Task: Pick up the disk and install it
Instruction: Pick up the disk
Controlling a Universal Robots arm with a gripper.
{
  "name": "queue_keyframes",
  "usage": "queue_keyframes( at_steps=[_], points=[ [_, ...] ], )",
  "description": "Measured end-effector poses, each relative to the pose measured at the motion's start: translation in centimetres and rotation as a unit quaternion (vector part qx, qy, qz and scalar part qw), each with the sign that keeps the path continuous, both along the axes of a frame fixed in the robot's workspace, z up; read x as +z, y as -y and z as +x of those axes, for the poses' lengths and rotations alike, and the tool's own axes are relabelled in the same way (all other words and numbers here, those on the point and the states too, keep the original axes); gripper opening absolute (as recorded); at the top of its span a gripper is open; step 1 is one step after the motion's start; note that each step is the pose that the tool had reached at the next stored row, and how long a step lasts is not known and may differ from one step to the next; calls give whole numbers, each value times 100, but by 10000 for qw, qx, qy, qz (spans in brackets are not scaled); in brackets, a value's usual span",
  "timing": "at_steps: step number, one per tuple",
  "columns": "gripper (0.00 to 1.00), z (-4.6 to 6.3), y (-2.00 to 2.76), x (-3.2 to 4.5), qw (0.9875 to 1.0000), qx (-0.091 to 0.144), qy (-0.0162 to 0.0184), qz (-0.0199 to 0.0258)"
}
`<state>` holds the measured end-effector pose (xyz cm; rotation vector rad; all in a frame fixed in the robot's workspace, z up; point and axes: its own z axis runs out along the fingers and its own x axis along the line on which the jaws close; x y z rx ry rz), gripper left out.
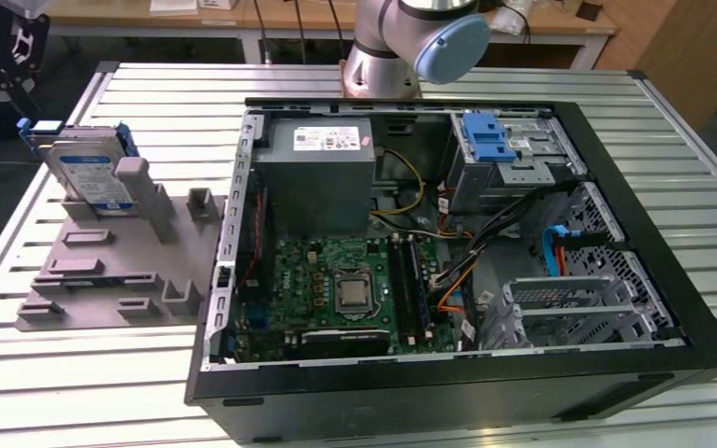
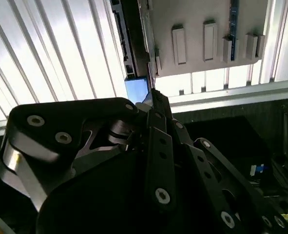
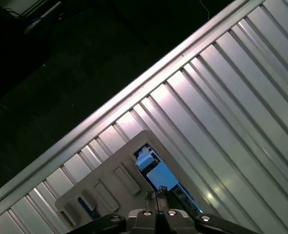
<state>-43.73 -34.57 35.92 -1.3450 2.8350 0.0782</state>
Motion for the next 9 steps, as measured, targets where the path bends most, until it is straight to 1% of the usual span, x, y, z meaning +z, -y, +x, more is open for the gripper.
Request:
queue_keyframes(
  at_steps=[2, 4, 7, 9],
  points=[
    [11, 0, 0, -4, 9998, 180, 0, 0],
    [11, 0, 0, -9, 9993, 368, 0, 0],
    [11, 0, 0, -17, 9979, 640, 0, 0],
    [11, 0, 0, -23, 9966, 820, 0, 0]
  ],
)
